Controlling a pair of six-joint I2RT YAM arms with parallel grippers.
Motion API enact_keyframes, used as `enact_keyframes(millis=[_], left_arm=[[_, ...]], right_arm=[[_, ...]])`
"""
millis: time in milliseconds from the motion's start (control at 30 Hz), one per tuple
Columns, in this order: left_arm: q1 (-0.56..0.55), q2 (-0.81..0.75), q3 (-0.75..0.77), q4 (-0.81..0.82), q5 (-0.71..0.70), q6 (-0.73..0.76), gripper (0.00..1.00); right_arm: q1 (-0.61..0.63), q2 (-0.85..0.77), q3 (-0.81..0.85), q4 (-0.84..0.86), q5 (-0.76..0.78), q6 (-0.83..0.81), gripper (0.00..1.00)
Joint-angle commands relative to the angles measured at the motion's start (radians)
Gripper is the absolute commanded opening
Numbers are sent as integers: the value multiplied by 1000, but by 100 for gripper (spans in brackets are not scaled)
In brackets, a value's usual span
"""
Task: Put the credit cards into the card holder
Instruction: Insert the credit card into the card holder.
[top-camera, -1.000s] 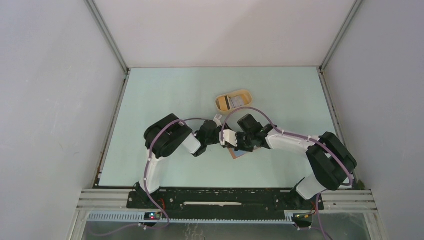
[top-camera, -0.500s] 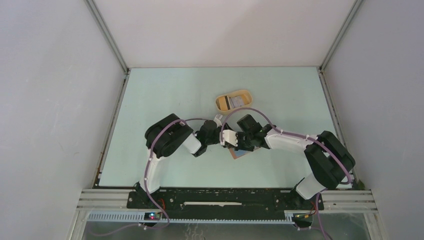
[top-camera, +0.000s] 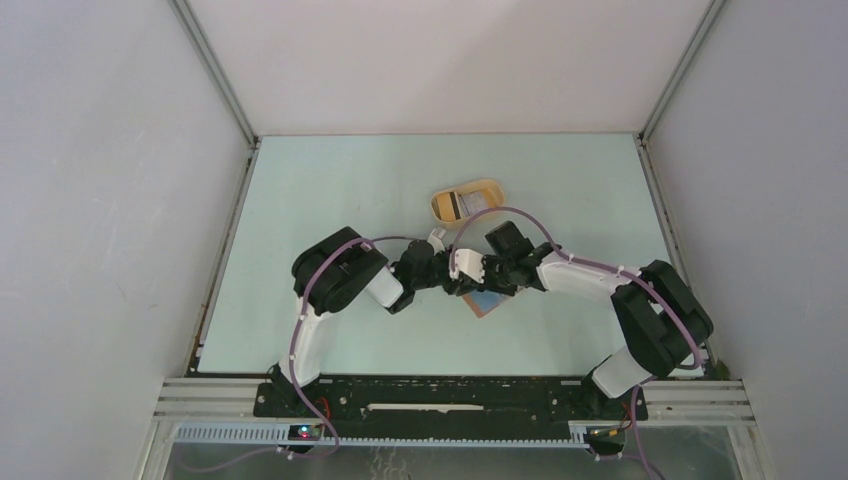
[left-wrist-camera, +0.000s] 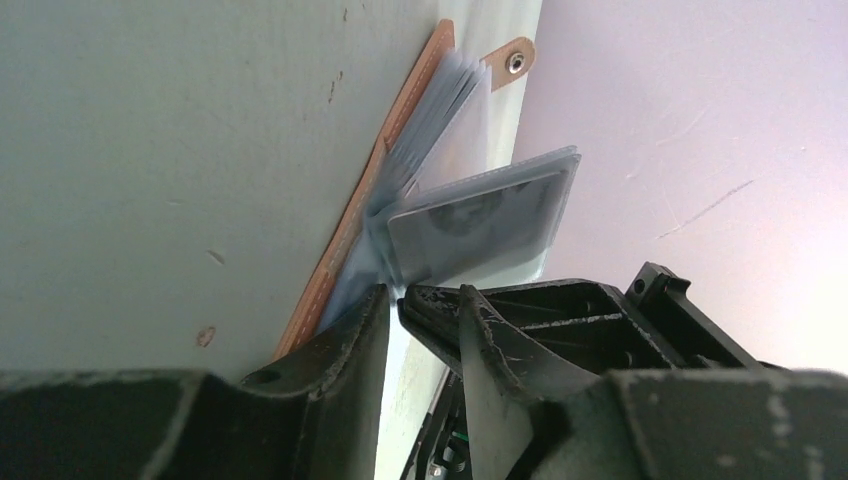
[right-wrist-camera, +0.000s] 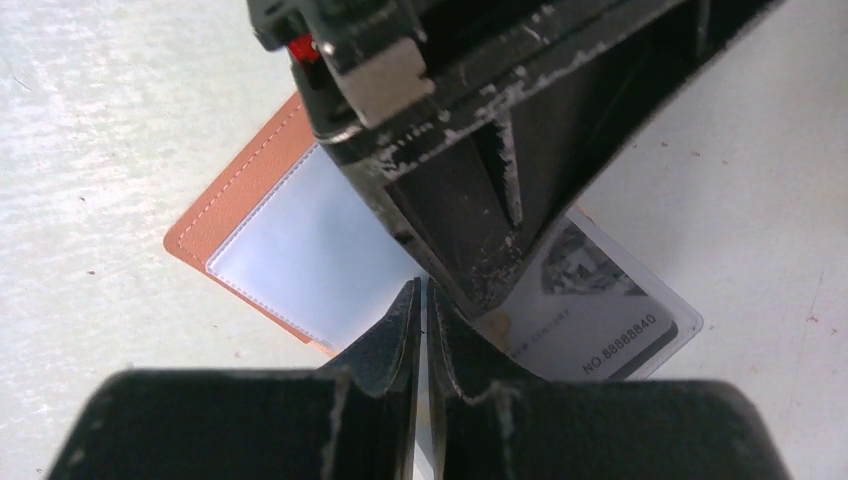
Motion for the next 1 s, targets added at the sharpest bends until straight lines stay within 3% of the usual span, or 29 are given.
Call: enact_keyframes(millis=[0, 300, 533, 967], left_arm=[[-2, 23, 9, -50, 9, 17, 38], [4, -8, 7, -24, 3, 39, 39], [5, -16, -1, 5, 5, 46, 39], [12, -24, -33, -33, -4, 54, 12]], right_arm=[[-38, -45, -1, 33, 49, 11, 13], [-153, -90, 47, -40, -116, 105, 13], [-208, -15, 82, -55, -60, 139, 14], [-229, 101, 148, -124, -5, 170, 13]])
